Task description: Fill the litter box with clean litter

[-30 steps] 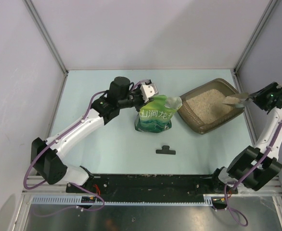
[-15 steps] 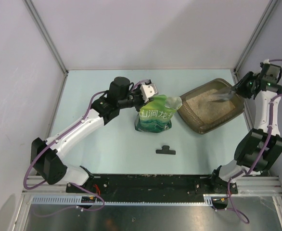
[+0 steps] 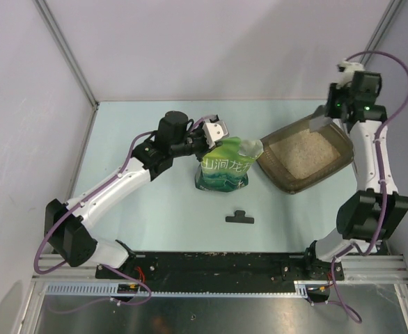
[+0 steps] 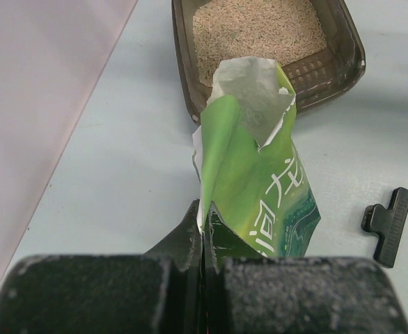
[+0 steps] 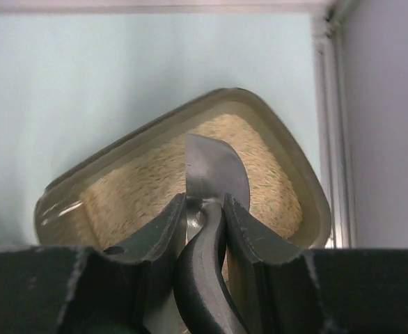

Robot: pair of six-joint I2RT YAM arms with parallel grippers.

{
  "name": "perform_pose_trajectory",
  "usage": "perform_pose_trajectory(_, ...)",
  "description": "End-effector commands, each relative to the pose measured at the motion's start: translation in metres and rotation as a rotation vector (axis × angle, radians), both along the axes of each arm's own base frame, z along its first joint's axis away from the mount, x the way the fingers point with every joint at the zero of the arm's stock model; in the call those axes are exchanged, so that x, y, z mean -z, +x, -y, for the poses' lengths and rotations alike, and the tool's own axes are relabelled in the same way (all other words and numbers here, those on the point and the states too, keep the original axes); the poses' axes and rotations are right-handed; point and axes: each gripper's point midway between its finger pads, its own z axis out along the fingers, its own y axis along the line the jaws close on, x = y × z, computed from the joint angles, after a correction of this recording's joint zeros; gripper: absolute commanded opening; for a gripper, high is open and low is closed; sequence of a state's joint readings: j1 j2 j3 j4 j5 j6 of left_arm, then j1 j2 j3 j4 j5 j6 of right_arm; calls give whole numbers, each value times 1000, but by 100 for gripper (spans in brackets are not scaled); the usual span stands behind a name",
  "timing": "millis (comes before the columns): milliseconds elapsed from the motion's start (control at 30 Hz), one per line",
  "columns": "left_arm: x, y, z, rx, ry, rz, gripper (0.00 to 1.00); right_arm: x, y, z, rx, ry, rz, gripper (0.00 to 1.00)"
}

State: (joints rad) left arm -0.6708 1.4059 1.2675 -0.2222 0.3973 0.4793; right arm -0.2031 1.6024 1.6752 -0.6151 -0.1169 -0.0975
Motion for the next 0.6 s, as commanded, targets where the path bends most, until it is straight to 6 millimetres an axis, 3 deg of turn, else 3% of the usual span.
perform_pose_trajectory(0, -52, 2, -3, -11, -96, 125, 0, -77, -34, -62, -297, -200, 186, 0)
perform_pose_trajectory(67, -52, 2, -3, -11, -96, 123, 0, -82, -50, -88, -395, -148, 192, 0)
perform_pose_trajectory(100, -51, 2, -3, -9, -95, 123, 0, -95, -61, -105, -469, -96, 226, 0)
perform_pose_trajectory(300, -51, 2, -4, -12, -96, 121, 0, -143, -100, -163, -660, 300, 301, 0)
perform_pose_trajectory(400, -50, 3, -4, -16, -93, 119, 0, -146, -112, -184, -780, 349, 269, 0)
perform_pose_trajectory(567, -51, 4, -6, -31, -92, 124, 0, -132, -117, -191, -860, 351, 198, 0)
